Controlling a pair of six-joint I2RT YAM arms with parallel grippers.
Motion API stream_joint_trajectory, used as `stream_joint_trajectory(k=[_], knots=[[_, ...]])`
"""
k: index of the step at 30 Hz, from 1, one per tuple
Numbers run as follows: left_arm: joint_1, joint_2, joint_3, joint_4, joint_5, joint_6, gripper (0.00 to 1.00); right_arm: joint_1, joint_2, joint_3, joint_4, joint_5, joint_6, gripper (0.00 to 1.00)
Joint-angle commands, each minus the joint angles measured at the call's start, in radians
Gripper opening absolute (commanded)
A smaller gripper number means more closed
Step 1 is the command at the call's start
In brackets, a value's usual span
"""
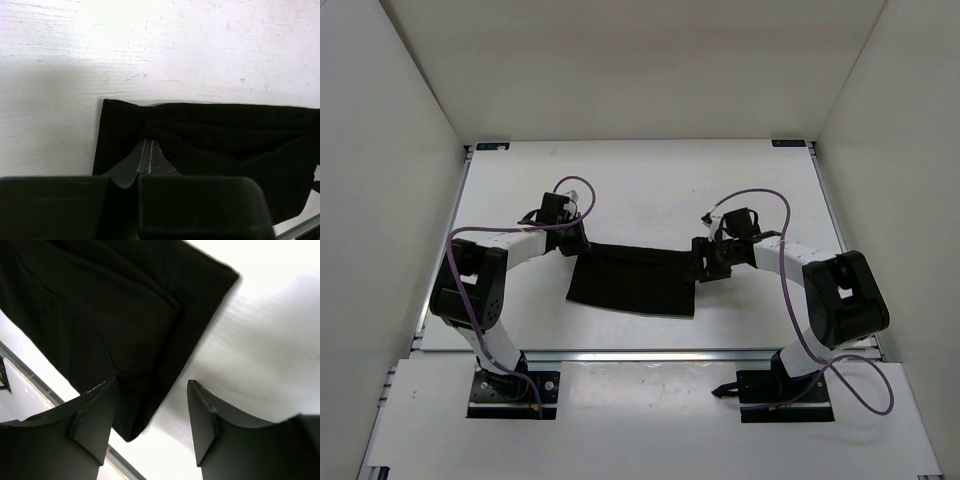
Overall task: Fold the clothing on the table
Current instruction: Fold the skirt
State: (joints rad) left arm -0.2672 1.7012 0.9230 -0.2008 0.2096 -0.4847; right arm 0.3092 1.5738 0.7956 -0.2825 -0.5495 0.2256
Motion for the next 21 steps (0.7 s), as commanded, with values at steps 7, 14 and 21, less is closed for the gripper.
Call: stream_joint_trajectory(k=[7, 14, 21], knots=[[0.030, -0.164, 0.007, -0.083, 0.005, 0.055, 0.12, 0.028, 0.081, 0.073, 0.039, 0.039, 0.008, 0.46], [-0.035, -0.250, -0.024, -0.167, -0.068, 0.080, 0.32, 0.044, 0.109, 0.090, 0.008, 0.109, -0.006, 0.28], [-0.084, -0.317, -0.128, -0.183, -0.098, 0.041, 0.16, 0.031, 0.130, 0.106, 0.002, 0.125, -0.005, 0.00]])
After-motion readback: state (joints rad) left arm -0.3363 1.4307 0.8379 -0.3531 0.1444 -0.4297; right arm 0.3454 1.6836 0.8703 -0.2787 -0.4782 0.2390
